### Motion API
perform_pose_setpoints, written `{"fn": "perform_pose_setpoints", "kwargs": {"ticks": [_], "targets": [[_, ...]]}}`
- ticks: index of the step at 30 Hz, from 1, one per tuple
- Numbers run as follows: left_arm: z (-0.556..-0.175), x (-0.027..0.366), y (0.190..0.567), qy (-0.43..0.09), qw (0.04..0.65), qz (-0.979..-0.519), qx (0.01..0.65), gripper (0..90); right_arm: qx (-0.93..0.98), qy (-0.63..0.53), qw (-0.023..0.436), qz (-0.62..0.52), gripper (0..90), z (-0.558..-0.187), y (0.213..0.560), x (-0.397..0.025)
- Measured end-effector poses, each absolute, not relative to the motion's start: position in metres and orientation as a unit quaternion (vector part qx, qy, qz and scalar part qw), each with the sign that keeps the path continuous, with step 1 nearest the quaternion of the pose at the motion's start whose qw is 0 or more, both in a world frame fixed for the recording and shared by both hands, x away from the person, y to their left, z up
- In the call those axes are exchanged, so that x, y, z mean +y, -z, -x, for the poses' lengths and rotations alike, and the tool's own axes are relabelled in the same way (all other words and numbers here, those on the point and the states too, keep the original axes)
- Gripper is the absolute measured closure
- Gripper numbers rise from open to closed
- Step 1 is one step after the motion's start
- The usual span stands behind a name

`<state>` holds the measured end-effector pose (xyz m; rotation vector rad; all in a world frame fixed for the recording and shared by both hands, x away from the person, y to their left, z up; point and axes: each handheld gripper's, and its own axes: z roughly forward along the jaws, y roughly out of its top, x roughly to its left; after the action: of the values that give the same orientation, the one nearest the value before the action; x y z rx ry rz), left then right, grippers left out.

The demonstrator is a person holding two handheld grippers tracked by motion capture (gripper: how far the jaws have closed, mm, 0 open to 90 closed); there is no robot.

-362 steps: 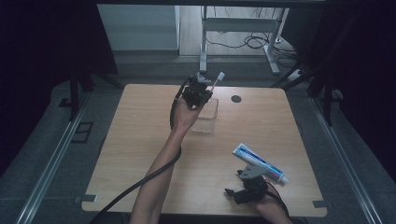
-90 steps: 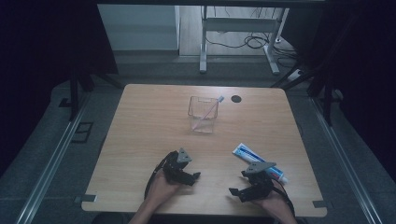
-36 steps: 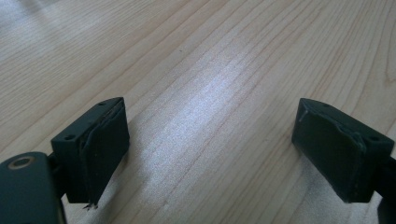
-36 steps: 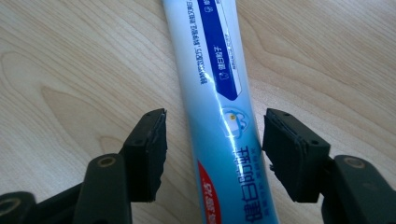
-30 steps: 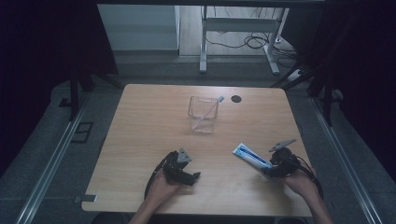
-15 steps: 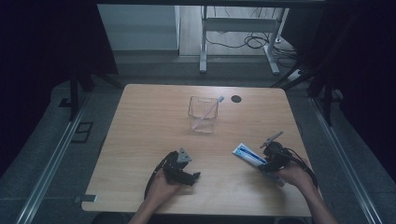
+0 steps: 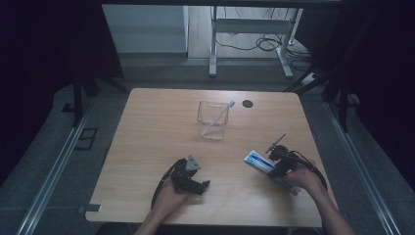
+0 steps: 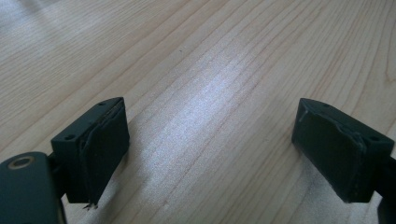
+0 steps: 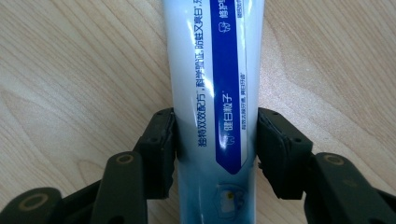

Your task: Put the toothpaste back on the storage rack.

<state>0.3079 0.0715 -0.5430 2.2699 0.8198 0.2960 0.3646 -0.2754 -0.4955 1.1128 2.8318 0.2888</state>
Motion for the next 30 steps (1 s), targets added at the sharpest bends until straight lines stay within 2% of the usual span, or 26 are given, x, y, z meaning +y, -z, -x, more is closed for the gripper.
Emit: {"fn": "perform_pose_setpoints", "kwargs": {"ticks": [5,9,21,30], "targets": [[-0.308,0.071,0.543,-0.114,0.348,-0.875,0.316,11.1,0.924,-0.091,0.035,-0.369,64.1,-0.367,0.491,-0.276],[-0.308,0.071,0.543,-0.114,0.348,-0.875,0.316,11.1,0.921,-0.096,0.032,-0.376,69.3,-0.367,0.488,-0.277],[-0.308,0.071,0.543,-0.114,0.348,-0.875,0.316,11.1,0.917,-0.126,0.034,-0.377,72.5,-0.363,0.486,-0.283],[-0.308,0.072,0.543,-0.114,0.347,-0.875,0.316,11.1,0.913,-0.164,0.053,-0.37,72.7,-0.361,0.475,-0.281]]}}
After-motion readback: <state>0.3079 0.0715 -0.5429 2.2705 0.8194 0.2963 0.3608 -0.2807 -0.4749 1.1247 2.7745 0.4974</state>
